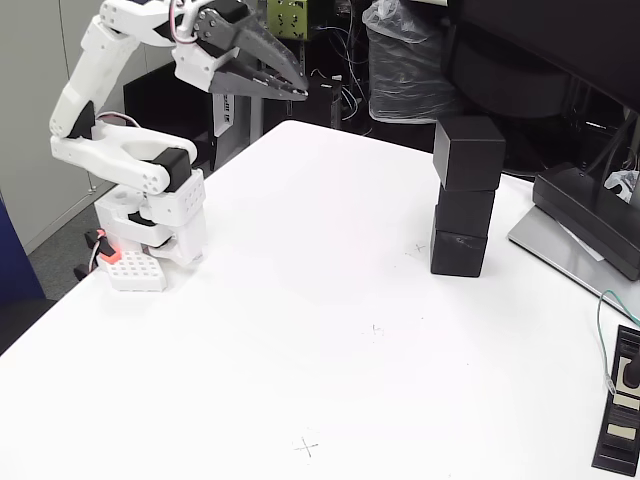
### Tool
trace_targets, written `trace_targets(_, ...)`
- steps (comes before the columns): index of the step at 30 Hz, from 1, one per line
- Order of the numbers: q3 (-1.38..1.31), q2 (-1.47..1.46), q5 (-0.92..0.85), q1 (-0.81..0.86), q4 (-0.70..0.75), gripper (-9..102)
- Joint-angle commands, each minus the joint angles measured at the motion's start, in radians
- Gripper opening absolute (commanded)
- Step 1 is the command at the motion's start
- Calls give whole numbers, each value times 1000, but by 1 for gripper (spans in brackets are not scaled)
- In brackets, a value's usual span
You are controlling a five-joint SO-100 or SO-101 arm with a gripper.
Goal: Stack the 3 blocks
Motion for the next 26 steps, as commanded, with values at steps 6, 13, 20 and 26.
trace_targets(6,284,137,6,-21,-87,-1)
trace_targets(13,472,225,6,-21,-115,-1)
trace_targets(20,583,227,6,-21,-193,-1)
trace_targets(26,652,229,6,-21,-236,-1)
